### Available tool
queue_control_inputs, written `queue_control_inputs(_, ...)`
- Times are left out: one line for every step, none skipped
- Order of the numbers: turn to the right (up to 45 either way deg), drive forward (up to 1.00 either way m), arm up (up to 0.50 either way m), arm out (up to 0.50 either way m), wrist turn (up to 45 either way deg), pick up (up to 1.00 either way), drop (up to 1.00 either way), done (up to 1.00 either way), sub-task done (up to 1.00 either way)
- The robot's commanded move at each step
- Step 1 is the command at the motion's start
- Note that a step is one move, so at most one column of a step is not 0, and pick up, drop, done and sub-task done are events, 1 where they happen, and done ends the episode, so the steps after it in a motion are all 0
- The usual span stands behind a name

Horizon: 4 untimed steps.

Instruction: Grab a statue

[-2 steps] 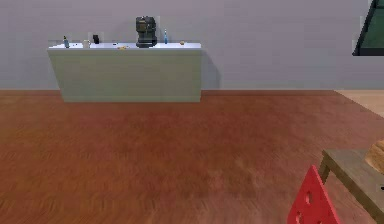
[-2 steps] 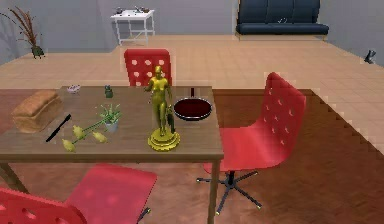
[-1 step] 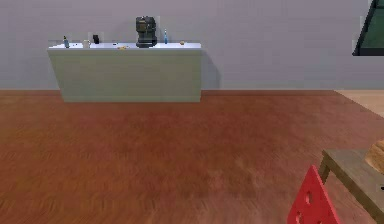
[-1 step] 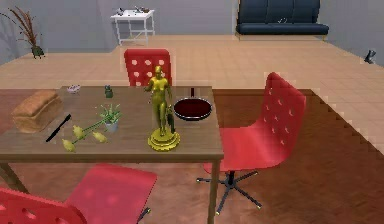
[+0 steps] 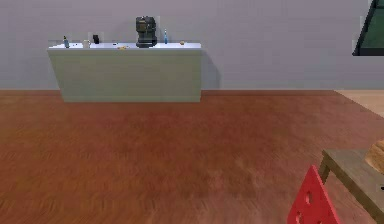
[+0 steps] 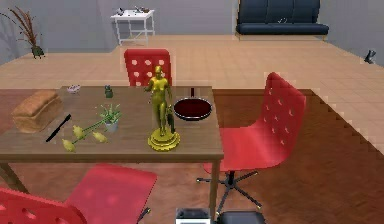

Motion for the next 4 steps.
queue_control_inputs(0.0, 0.00, 0.00, 0.46, 0.0, 0.00, 0.00, 0.00, 0.00)
queue_control_inputs(0.0, 0.00, 0.00, 0.00, 45.0, 0.00, 0.00, 0.00, 0.00)
queue_control_inputs(0.0, 0.00, 0.00, 0.00, 45.0, 0.00, 0.00, 0.00, 0.00)
queue_control_inputs(0.0, 0.00, 0.00, 0.00, 45.0, 0.00, 0.00, 0.00, 0.00)
